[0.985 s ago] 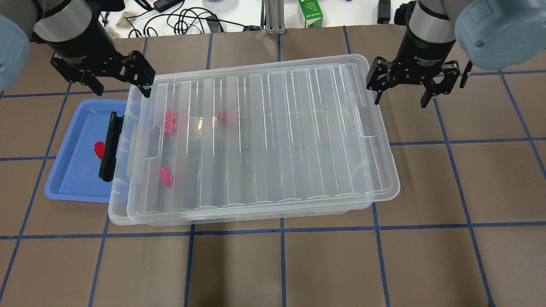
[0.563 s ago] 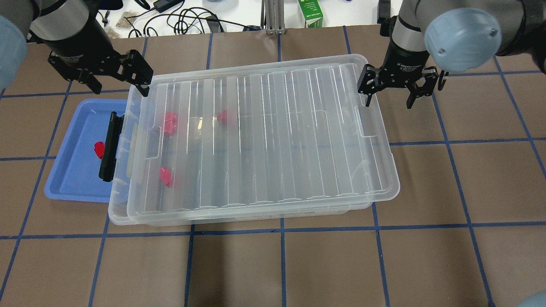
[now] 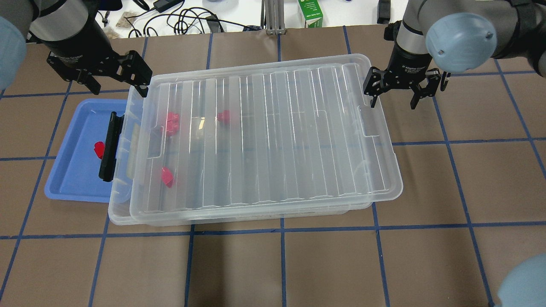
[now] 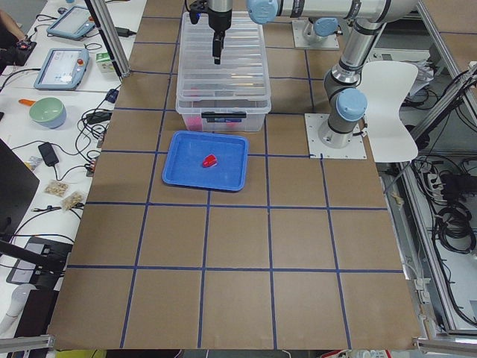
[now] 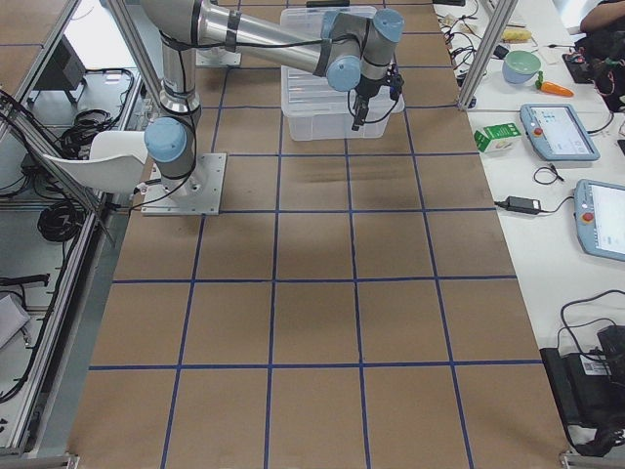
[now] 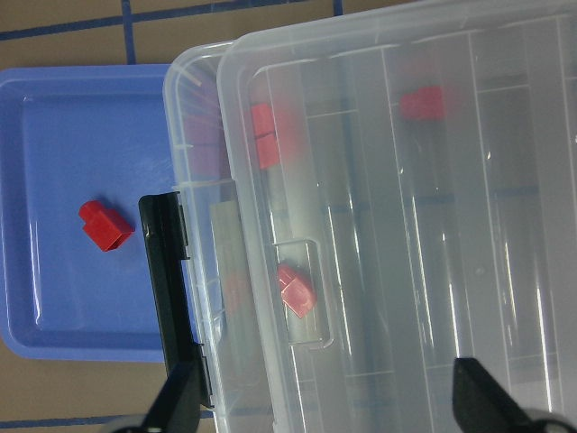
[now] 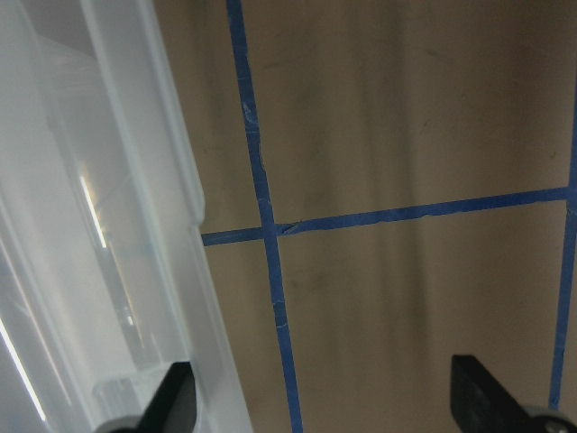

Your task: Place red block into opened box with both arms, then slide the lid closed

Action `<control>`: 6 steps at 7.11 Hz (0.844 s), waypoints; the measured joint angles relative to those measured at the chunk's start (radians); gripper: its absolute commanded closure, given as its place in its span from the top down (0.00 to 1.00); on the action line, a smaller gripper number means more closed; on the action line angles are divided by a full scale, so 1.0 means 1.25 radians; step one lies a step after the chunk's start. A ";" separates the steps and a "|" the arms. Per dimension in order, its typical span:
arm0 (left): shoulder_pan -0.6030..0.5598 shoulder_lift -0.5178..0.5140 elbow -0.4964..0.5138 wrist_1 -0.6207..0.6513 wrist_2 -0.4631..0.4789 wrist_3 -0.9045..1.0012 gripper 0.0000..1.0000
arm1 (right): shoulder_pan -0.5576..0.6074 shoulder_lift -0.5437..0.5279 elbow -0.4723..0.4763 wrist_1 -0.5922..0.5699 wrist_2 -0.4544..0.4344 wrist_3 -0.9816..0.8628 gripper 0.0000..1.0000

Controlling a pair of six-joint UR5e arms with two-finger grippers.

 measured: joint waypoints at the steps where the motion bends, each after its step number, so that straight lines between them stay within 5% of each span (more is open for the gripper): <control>1: 0.008 0.000 0.002 0.000 -0.001 0.012 1.00 | -0.004 0.001 0.005 0.000 0.003 -0.001 1.00; 6: 0.222 -0.036 -0.026 0.007 -0.024 0.079 1.00 | -0.027 0.002 0.011 -0.006 -0.008 -0.042 1.00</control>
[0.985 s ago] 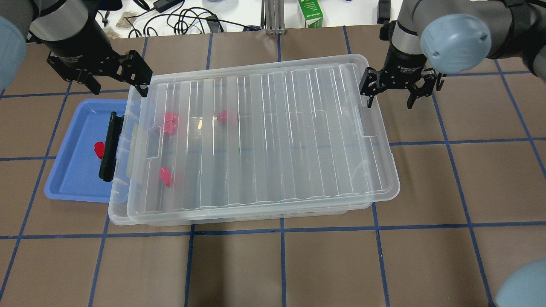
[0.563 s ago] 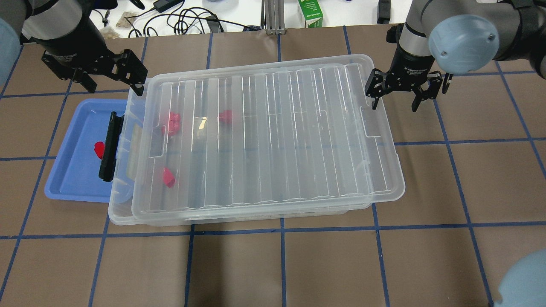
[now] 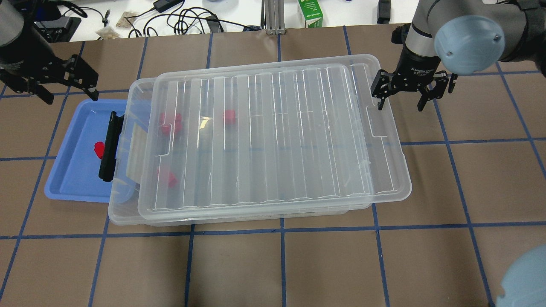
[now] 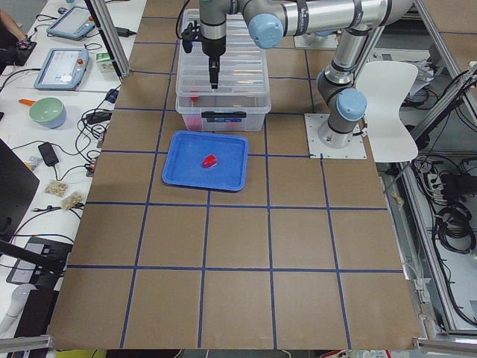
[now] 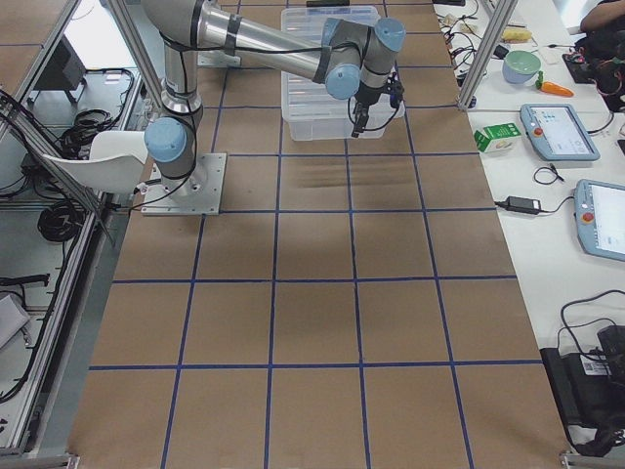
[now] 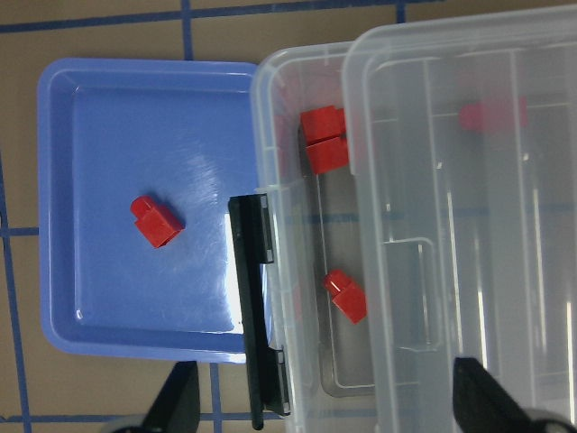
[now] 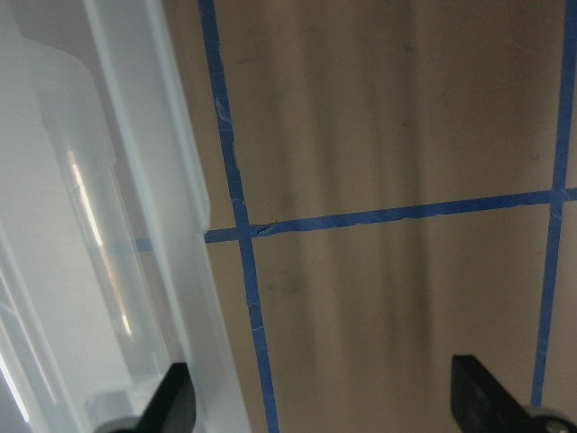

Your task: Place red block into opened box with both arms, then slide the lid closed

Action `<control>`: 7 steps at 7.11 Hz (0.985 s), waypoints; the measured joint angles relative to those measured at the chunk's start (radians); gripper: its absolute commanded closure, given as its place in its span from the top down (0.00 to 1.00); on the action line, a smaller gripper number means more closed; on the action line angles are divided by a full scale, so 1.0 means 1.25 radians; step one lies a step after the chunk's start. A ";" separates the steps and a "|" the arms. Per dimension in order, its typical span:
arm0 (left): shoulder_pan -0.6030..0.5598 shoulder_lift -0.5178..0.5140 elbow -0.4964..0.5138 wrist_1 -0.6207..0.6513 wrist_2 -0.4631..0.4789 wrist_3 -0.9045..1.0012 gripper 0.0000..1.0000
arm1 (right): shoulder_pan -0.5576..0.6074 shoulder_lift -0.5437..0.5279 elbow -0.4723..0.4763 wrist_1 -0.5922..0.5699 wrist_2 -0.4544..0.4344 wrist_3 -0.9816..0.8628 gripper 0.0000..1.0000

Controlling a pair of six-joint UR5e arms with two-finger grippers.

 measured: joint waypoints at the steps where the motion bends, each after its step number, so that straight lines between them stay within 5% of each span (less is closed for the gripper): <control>1: 0.053 -0.035 -0.017 0.047 -0.007 0.015 1.00 | -0.011 0.000 0.000 0.001 -0.001 -0.014 1.00; 7: 0.145 -0.232 -0.135 0.288 -0.019 0.138 1.00 | -0.100 -0.001 -0.001 0.000 -0.009 -0.120 1.00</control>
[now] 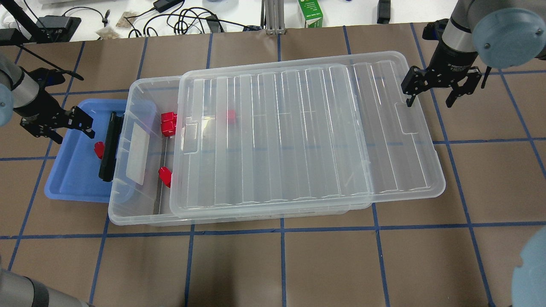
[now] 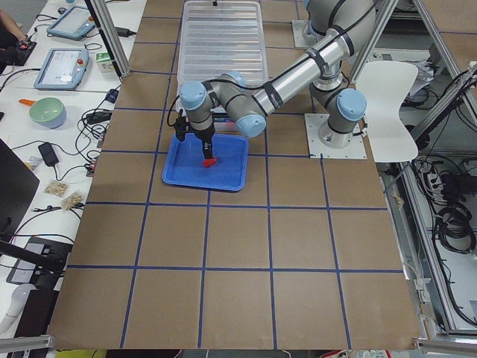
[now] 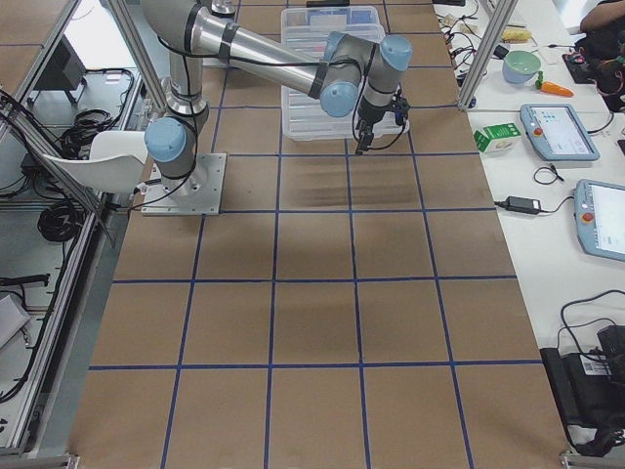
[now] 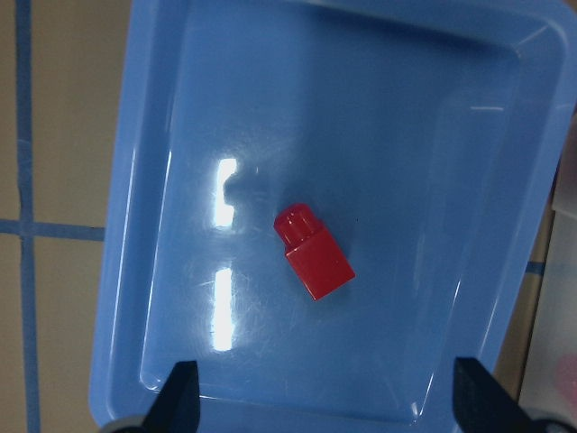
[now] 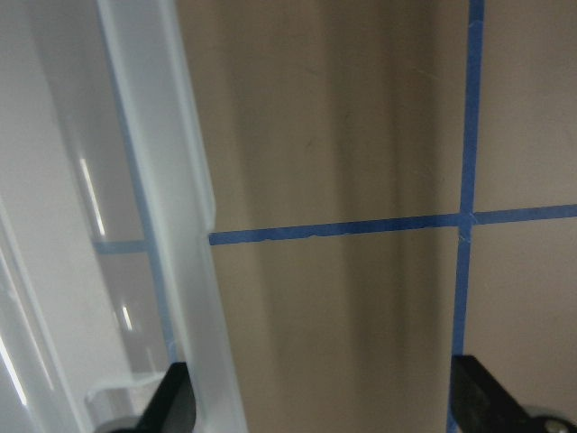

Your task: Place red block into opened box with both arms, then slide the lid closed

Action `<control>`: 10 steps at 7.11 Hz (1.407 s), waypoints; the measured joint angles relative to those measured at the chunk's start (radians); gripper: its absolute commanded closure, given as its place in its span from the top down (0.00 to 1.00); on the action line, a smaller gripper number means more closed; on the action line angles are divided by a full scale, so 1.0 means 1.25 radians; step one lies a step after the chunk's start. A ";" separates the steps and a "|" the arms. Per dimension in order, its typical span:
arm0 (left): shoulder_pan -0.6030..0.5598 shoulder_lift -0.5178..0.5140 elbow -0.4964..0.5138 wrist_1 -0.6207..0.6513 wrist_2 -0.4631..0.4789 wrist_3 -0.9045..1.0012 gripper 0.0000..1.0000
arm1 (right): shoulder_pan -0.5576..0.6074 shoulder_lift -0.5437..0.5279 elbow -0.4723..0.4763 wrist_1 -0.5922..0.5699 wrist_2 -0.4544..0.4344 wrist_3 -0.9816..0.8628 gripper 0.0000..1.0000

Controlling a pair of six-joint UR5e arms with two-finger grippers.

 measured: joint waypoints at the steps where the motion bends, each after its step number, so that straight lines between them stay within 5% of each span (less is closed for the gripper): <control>1: 0.000 -0.015 -0.021 0.041 -0.001 0.001 1.00 | -0.013 0.000 0.000 0.000 -0.009 -0.006 1.00; 3: 0.001 -0.044 -0.033 0.064 -0.020 -0.019 0.97 | -0.028 0.000 0.000 -0.005 -0.016 -0.029 1.00; 5: 0.002 -0.068 -0.034 0.083 -0.037 -0.057 0.81 | -0.031 0.001 -0.001 -0.008 -0.020 -0.050 1.00; 6: 0.003 -0.082 -0.035 0.113 -0.037 -0.076 0.69 | -0.033 0.001 -0.001 -0.009 -0.027 -0.054 1.00; 9: 0.004 -0.107 -0.035 0.153 -0.039 -0.161 0.14 | -0.054 0.002 -0.001 -0.009 -0.045 -0.083 1.00; 10: 0.005 -0.108 -0.031 0.152 -0.041 -0.174 0.11 | -0.060 0.002 0.000 -0.009 -0.047 -0.089 1.00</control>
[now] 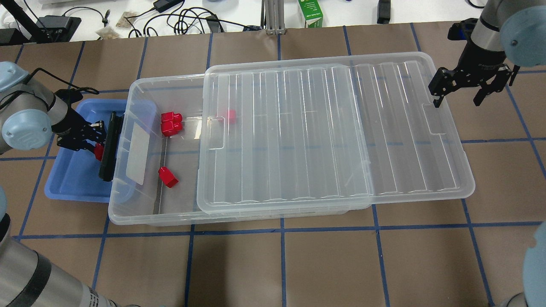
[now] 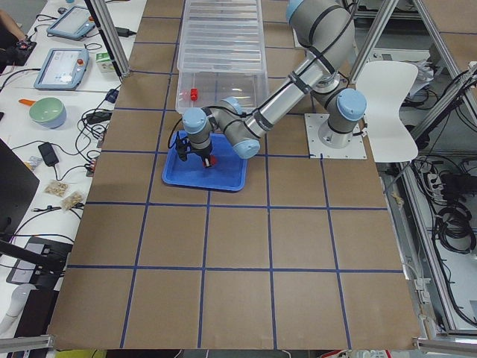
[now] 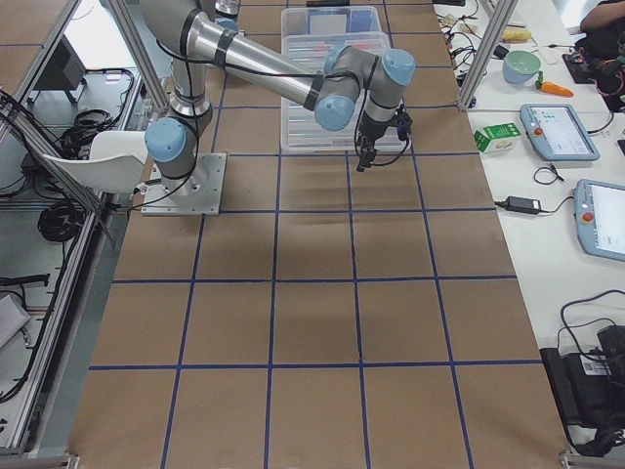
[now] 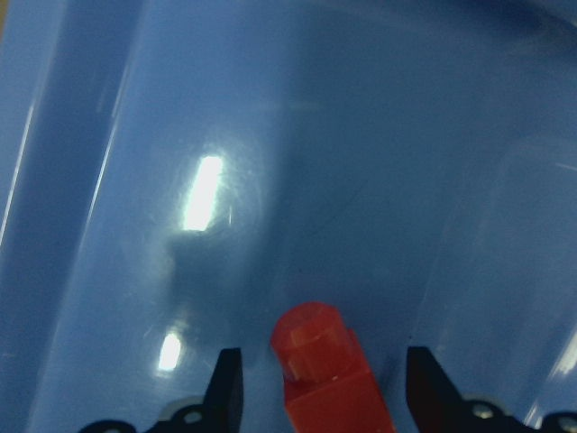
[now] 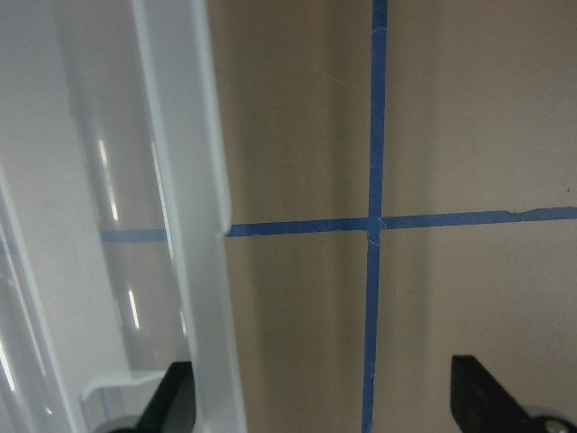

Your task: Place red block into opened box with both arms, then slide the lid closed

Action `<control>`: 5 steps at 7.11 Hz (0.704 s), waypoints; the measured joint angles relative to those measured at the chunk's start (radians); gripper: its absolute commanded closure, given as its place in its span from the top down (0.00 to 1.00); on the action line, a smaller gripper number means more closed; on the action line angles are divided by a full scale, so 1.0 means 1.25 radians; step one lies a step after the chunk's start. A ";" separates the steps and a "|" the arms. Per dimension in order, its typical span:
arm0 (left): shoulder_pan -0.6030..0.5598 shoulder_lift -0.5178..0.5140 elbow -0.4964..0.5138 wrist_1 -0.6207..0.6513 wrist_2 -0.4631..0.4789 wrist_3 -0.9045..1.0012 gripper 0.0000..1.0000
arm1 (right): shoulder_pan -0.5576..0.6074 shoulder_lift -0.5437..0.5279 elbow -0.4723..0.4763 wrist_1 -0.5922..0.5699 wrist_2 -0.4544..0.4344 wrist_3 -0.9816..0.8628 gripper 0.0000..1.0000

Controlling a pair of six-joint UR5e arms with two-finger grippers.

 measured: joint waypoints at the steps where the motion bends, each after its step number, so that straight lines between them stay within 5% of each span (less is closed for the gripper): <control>1: 0.000 0.005 0.015 -0.014 -0.001 -0.004 0.10 | -0.007 0.000 0.001 0.000 -0.001 -0.003 1.00; 5: -0.020 0.084 0.185 -0.284 -0.001 0.001 0.10 | -0.015 -0.006 -0.006 0.010 -0.002 -0.002 1.00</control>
